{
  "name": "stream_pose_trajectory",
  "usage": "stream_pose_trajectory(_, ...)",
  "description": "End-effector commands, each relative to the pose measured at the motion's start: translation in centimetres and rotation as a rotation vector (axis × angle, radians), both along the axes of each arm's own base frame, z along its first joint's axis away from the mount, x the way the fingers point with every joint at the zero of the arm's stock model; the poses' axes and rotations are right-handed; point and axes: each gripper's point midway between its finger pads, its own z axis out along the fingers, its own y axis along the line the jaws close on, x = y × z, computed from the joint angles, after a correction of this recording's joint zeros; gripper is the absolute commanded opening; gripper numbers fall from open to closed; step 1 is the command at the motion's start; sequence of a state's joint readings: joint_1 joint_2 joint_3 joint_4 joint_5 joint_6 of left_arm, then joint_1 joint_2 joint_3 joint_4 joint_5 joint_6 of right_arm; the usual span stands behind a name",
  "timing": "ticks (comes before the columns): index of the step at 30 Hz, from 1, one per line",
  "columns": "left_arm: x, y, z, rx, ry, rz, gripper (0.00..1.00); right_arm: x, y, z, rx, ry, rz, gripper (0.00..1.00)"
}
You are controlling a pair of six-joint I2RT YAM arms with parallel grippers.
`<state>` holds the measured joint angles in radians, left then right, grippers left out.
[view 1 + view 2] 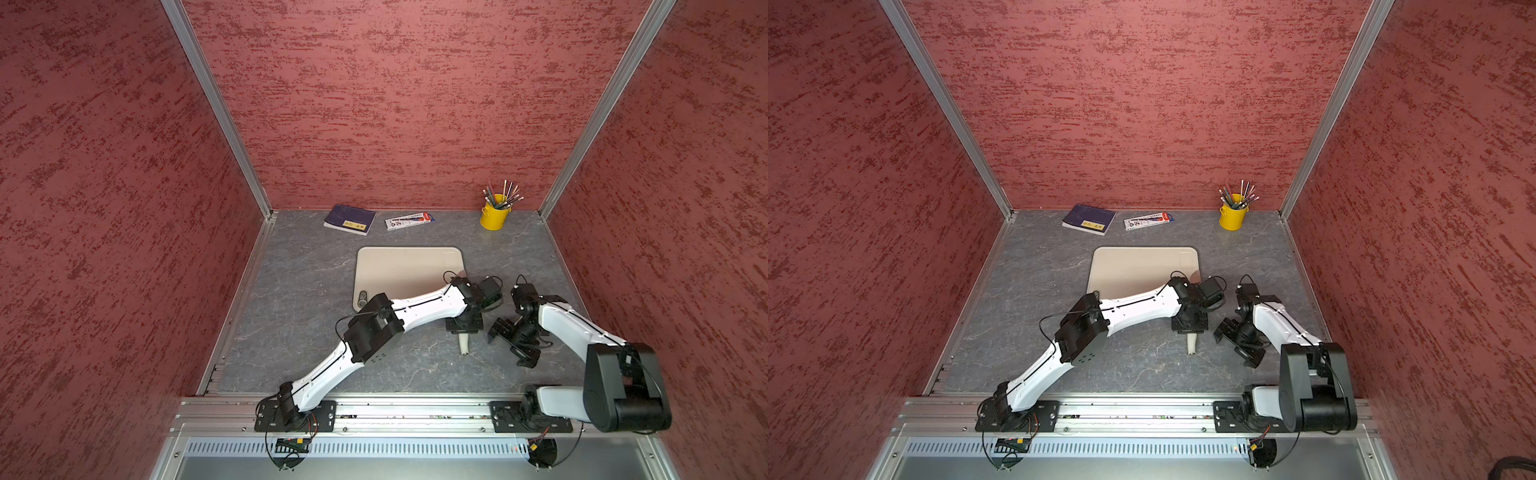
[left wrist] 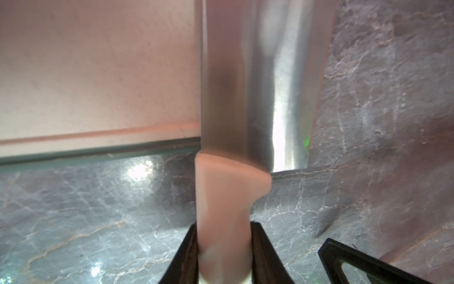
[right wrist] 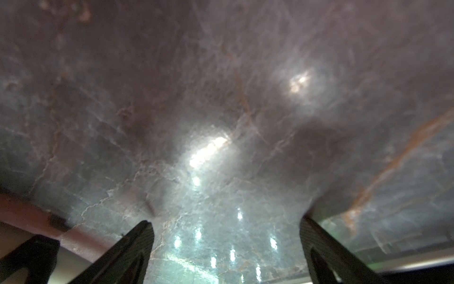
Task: Align the knife with the edge of the cutting board
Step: Place the knife at the edge of the cutting board.
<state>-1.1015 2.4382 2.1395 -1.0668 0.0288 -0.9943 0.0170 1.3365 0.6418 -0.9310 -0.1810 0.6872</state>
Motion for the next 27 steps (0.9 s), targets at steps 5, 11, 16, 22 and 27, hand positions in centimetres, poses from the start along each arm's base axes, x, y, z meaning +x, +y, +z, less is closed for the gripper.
stream_pose_trajectory(5, 0.71, 0.12, -0.62, 0.012, 0.000, 0.026, 0.00, 0.09, 0.21, -0.14, 0.009, -0.005, 0.012, 0.98)
stream_pose_trajectory(11, 0.67, 0.49, -0.75, 0.029, -0.001, 0.034, 0.00, 0.11, 0.22, -0.13, 0.009, -0.006, 0.013, 0.98)
stream_pose_trajectory(16, 0.75, 0.42, -0.69, 0.025, -0.002, 0.036, 0.00, 0.08, 0.23, -0.15, 0.010, -0.004, 0.013, 0.98)
stream_pose_trajectory(22, 0.79, -0.05, -0.62, 0.008, -0.004, 0.024, 0.00, 0.09, 0.26, -0.15, 0.011, -0.004, 0.014, 0.98)
stream_pose_trajectory(27, 0.79, -0.22, -0.67, 0.002, -0.002, 0.028, 0.00, 0.11, 0.26, -0.14, 0.011, -0.004, 0.015, 0.98)
